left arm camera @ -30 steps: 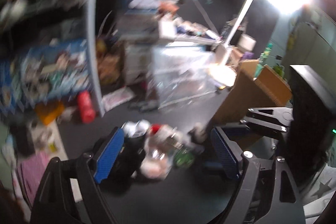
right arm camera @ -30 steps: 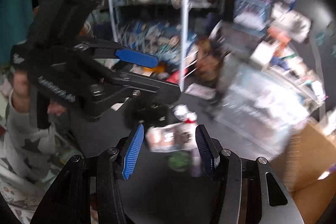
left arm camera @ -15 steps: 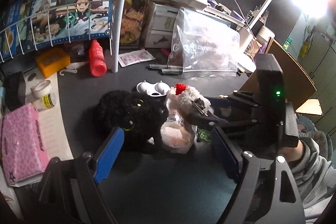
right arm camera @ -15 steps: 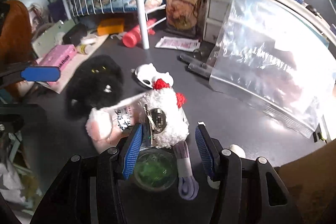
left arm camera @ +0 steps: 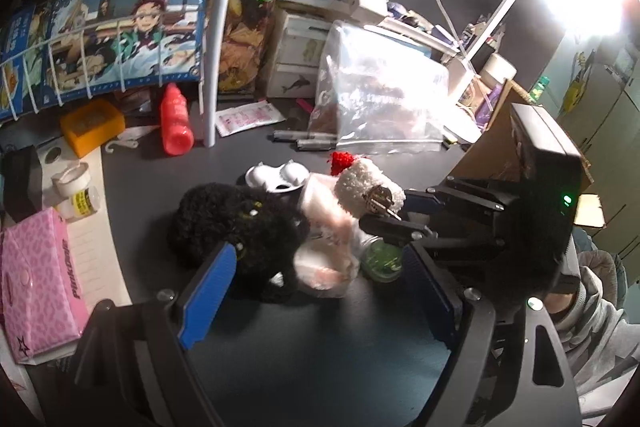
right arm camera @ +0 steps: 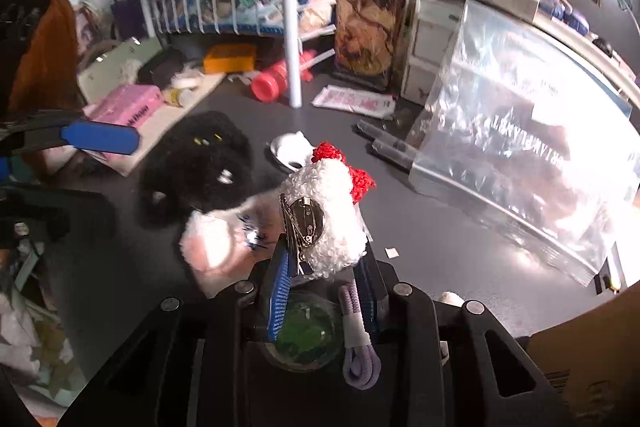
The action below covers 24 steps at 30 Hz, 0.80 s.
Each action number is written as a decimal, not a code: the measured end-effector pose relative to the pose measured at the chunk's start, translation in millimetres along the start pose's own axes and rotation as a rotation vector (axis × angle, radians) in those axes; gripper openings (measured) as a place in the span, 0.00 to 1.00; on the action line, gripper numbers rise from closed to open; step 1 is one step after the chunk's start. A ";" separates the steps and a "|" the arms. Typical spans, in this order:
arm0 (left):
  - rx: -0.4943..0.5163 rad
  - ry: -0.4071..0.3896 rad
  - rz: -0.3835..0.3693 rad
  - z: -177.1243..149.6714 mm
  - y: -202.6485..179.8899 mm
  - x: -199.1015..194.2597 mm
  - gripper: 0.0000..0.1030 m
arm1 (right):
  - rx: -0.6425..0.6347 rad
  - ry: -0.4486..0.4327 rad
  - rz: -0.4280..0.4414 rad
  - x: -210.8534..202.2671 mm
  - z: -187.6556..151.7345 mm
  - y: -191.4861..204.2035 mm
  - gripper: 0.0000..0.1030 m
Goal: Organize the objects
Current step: 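Close the right gripper on the red-hatted white plush and lift it, then carry the red-hatted plush into the cardboard box and open the right gripper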
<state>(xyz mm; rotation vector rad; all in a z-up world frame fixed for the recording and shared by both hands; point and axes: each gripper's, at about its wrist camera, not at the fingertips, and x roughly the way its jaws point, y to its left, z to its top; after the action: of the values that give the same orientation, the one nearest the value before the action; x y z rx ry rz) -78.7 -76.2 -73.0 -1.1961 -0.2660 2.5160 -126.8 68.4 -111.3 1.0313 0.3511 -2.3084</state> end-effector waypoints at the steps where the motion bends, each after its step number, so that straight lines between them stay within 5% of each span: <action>1: 0.006 -0.003 -0.013 2.4 -2.6 -1.6 0.80 | -0.005 -0.010 0.004 -4.3 1.2 1.9 0.25; 12: 0.088 -0.056 -0.119 26.9 -41.4 -20.7 0.80 | -0.061 -0.111 0.116 -72.4 16.0 29.0 0.25; 19: 0.145 -0.085 -0.160 33.4 -66.9 -32.4 0.50 | -0.123 -0.146 0.107 -108.5 19.3 42.9 0.25; 24: 0.191 -0.117 -0.179 42.2 -90.7 -45.3 0.43 | -0.115 -0.166 0.081 -131.8 21.3 35.1 0.25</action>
<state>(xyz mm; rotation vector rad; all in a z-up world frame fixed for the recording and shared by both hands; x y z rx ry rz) -64.7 -10.6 13.9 -0.9120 -0.1495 2.3962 -48.0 83.6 1.0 0.7781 0.3640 -2.2540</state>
